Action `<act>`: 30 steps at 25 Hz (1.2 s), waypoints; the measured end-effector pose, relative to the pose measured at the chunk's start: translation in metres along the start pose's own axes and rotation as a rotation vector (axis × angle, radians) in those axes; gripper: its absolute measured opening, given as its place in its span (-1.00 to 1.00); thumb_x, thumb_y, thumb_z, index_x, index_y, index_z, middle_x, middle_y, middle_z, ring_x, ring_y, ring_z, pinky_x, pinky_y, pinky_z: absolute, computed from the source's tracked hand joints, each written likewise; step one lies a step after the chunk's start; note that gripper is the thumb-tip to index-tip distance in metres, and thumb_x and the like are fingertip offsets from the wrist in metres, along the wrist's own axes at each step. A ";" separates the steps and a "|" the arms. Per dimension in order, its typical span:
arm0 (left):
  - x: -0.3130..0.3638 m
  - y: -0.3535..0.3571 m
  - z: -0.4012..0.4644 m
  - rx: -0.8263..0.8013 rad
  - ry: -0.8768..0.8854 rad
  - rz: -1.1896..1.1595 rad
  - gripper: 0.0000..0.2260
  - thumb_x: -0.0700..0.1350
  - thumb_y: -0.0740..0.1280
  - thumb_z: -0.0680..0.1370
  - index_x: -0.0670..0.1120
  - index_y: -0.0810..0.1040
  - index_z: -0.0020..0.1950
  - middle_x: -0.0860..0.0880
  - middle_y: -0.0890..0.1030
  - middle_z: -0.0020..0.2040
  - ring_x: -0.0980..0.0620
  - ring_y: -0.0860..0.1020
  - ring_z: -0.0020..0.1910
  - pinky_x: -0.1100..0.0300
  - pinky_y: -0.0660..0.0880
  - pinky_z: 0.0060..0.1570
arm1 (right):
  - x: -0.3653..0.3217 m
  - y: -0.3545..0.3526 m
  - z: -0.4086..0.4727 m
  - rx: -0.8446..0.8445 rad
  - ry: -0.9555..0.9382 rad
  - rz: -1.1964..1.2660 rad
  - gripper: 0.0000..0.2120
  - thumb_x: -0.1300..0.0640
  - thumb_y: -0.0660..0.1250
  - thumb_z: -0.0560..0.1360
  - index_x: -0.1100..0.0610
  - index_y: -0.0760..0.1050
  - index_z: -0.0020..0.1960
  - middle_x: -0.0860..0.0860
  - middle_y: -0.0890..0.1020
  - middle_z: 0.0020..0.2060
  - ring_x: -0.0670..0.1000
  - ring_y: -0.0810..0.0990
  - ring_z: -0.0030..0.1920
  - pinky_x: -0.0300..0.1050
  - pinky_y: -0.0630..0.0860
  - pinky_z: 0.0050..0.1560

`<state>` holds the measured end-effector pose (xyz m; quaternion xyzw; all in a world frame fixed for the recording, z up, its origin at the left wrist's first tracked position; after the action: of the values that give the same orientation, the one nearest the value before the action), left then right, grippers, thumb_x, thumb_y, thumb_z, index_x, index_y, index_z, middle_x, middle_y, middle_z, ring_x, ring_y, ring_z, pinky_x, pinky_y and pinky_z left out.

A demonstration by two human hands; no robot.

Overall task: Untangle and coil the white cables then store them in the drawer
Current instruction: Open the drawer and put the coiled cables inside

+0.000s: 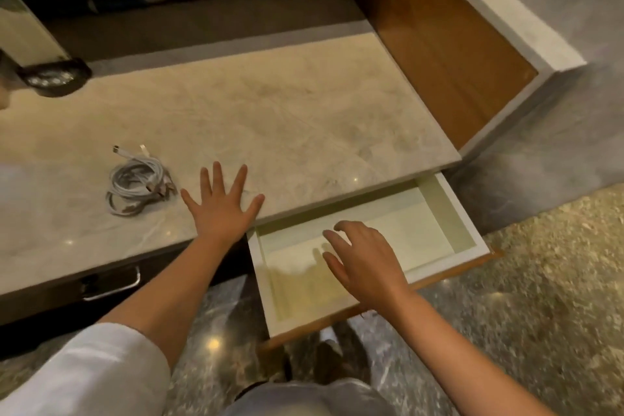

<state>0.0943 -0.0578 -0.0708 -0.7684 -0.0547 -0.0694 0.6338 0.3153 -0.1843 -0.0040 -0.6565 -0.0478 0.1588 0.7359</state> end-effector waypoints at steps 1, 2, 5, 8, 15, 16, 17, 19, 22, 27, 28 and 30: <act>0.000 0.000 0.000 0.001 -0.009 0.002 -0.38 0.41 -0.08 0.47 0.28 -0.14 0.48 -0.05 -0.16 0.57 -0.10 -0.21 0.52 -0.34 -0.21 0.36 | -0.001 -0.001 0.018 -0.001 -0.016 0.010 -0.72 0.01 0.24 0.47 0.13 0.56 0.09 0.11 0.64 -0.01 0.11 0.62 -0.03 -0.04 0.55 -0.11; 0.001 0.000 -0.001 0.004 -0.013 0.006 -0.37 0.42 -0.12 0.45 0.28 -0.14 0.48 -0.05 -0.16 0.57 -0.10 -0.21 0.52 -0.33 -0.21 0.36 | -0.001 -0.001 0.034 -0.010 -0.031 0.022 -0.73 0.03 0.30 0.46 0.13 0.56 0.10 0.11 0.63 0.01 0.12 0.61 -0.01 -0.02 0.55 -0.07; 0.001 0.001 -0.003 0.029 -0.021 0.022 -0.34 0.44 -0.22 0.39 0.30 -0.19 0.47 -0.02 -0.20 0.56 -0.08 -0.24 0.52 -0.30 -0.24 0.36 | 0.007 0.001 0.086 -0.010 -0.116 0.017 -0.73 0.02 0.28 0.45 0.10 0.57 0.09 0.11 0.63 0.03 0.12 0.61 0.01 -0.01 0.54 -0.03; 0.000 -0.001 0.000 0.016 -0.062 -0.010 -0.35 0.43 -0.19 0.39 0.30 -0.27 0.44 0.02 -0.25 0.54 -0.02 -0.29 0.51 -0.26 -0.28 0.37 | 0.021 0.006 0.154 -0.059 -0.260 0.101 -0.61 -0.03 0.10 0.45 0.11 0.56 0.12 0.12 0.62 0.05 0.16 0.60 0.03 0.01 0.53 -0.01; -0.002 -0.001 -0.005 0.164 -0.048 0.000 -0.40 0.34 0.05 0.49 0.20 0.09 0.49 -0.06 0.15 0.54 -0.06 0.03 0.51 -0.24 -0.02 0.40 | -0.042 0.019 0.297 -0.169 -0.737 0.244 -0.65 0.03 0.22 0.50 0.12 0.52 0.22 0.15 0.59 0.15 0.18 0.55 0.15 0.11 0.51 0.11; -0.003 -0.001 -0.006 0.172 -0.051 0.000 -0.41 0.33 0.06 0.49 0.20 0.10 0.49 -0.05 0.15 0.53 -0.07 0.05 0.51 -0.21 -0.08 0.40 | -0.061 0.023 0.305 -0.175 -0.816 0.285 -0.65 0.05 0.26 0.49 0.13 0.51 0.23 0.16 0.59 0.16 0.18 0.55 0.16 0.10 0.50 0.13; -0.004 0.000 -0.006 0.177 -0.056 -0.013 -0.42 0.33 0.06 0.49 0.20 0.09 0.49 -0.05 0.13 0.54 -0.07 0.04 0.52 -0.18 -0.16 0.40 | -0.081 0.028 0.307 -0.183 -0.890 0.314 -0.63 0.07 0.30 0.47 0.15 0.50 0.24 0.16 0.59 0.16 0.19 0.56 0.15 0.09 0.49 0.13; -0.005 -0.001 -0.005 0.160 -0.070 -0.054 -0.42 0.32 0.07 0.50 0.20 0.08 0.49 -0.07 0.12 0.54 -0.07 0.01 0.53 -0.15 -0.26 0.41 | -0.118 0.041 0.303 -0.186 -1.039 0.344 -0.59 0.10 0.37 0.43 0.19 0.50 0.24 0.18 0.60 0.16 0.19 0.57 0.15 0.08 0.50 0.11; -0.003 0.002 -0.006 0.171 -0.066 -0.032 -0.42 0.31 0.09 0.50 0.18 0.14 0.49 -0.08 0.28 0.49 -0.09 0.14 0.49 -0.22 -0.14 0.41 | -0.156 0.066 0.296 -0.199 -1.284 0.293 -0.57 0.22 0.43 0.35 0.25 0.51 0.21 0.20 0.59 0.17 0.21 0.53 0.21 0.14 0.46 0.18; -0.005 0.002 -0.006 0.220 -0.082 -0.024 -0.41 0.29 0.11 0.49 0.16 0.15 0.49 -0.08 0.25 0.50 -0.08 0.08 0.51 -0.27 -0.04 0.41 | -0.169 0.082 0.302 -0.087 -1.466 0.197 -0.69 0.31 0.45 0.30 0.22 0.59 0.03 0.14 0.69 -0.03 0.20 0.58 0.15 0.07 0.52 0.08; -0.004 0.001 -0.006 0.223 -0.082 -0.028 -0.41 0.29 0.12 0.49 0.16 0.14 0.49 -0.08 0.22 0.51 -0.07 0.05 0.52 -0.26 -0.06 0.40 | -0.170 0.083 0.304 -0.047 -1.491 0.201 -0.76 0.30 0.45 0.29 0.22 0.60 -0.04 0.14 0.70 -0.10 0.20 0.59 0.11 0.04 0.54 0.02; -0.004 0.002 -0.007 0.216 -0.085 -0.041 -0.41 0.28 0.12 0.49 0.16 0.11 0.50 -0.08 0.17 0.53 -0.06 0.00 0.52 -0.24 -0.12 0.40 | -0.174 0.085 0.305 -0.026 -1.549 0.215 -0.87 0.29 0.43 0.30 0.21 0.59 -0.16 0.12 0.69 -0.21 0.19 0.61 0.01 -0.01 0.53 -0.04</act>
<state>0.0899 -0.0651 -0.0718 -0.6968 -0.1046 -0.0434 0.7083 0.0512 0.0612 -0.0223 -0.3682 -0.4857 0.6415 0.4658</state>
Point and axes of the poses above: each hand's wrist, its own z-axis towards the middle knuckle, its own y-axis out of the palm, x = y × z, the point moved 4 cm from there along z, towards the middle knuckle
